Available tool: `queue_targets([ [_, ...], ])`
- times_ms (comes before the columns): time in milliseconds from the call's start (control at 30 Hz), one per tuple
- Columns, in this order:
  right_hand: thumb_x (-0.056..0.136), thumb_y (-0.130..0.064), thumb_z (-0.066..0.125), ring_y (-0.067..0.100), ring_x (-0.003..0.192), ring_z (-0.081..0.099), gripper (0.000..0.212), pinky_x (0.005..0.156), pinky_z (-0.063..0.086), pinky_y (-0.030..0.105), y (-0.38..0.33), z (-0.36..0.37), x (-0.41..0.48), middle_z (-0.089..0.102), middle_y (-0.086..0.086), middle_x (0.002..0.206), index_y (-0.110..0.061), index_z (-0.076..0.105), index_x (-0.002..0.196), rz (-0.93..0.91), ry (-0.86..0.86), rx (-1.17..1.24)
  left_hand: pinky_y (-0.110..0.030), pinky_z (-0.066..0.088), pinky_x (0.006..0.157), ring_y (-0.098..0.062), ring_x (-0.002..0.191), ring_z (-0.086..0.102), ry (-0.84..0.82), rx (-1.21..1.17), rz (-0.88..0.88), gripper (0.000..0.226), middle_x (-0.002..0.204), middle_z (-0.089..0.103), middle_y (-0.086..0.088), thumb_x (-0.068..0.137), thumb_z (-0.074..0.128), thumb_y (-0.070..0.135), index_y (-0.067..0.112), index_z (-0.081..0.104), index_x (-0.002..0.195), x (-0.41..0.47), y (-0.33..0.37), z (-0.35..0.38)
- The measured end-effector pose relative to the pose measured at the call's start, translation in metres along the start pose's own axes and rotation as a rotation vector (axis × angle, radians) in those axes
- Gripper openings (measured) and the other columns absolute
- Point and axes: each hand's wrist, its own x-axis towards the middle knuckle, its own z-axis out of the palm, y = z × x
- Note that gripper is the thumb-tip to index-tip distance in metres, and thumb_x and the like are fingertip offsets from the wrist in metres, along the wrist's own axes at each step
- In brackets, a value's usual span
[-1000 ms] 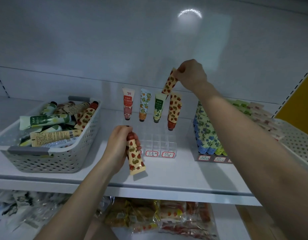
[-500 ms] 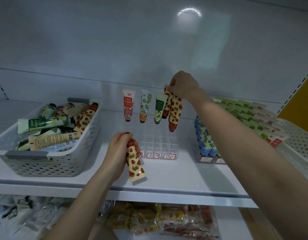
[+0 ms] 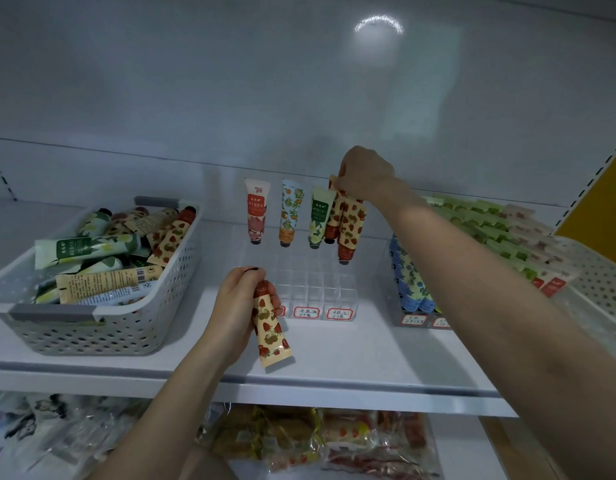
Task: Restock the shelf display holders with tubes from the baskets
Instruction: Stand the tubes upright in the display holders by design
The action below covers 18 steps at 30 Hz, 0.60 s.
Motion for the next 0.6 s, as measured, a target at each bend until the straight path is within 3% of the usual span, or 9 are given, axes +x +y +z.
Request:
queue_targets([
  [200, 0.093, -0.023, 0.052, 0.025, 0.093, 0.059, 0.017, 0.069, 0.04, 0.028, -0.001, 0.003, -0.004, 0.06, 0.008, 0.093, -0.008, 0.06, 0.093, 0.007, 0.011, -0.024, -0.033, 0.048, 0.057, -0.018, 0.054, 0.054, 0.001, 0.005, -0.006, 0.007, 0.067, 0.056, -0.009, 0.095, 0.044, 0.012, 0.012, 0.05, 0.091, 0.0, -0.001, 0.001],
  [400, 0.095, -0.033, 0.05, 0.026, 0.095, 0.06, 0.03, 0.072, 0.045, 0.03, 0.004, 0.005, -0.013, 0.063, 0.01, 0.102, -0.005, 0.06, 0.101, -0.007, -0.019, -0.016, -0.037, 0.049, 0.064, -0.02, 0.057, 0.055, -0.006, 0.017, -0.011, 0.008, 0.068, 0.056, -0.009, 0.096, 0.044, 0.013, 0.013, 0.05, 0.091, 0.0, -0.003, 0.002],
  [600, 0.094, -0.03, 0.052, 0.027, 0.098, 0.061, 0.029, 0.08, 0.048, 0.033, 0.001, 0.004, -0.014, 0.064, 0.012, 0.106, -0.006, 0.06, 0.107, 0.017, -0.003, -0.015, -0.035, 0.049, 0.061, -0.018, 0.052, 0.055, -0.001, 0.002, -0.01, 0.007, 0.065, 0.056, -0.008, 0.095, 0.044, 0.011, 0.01, 0.05, 0.091, 0.0, -0.004, 0.005],
])
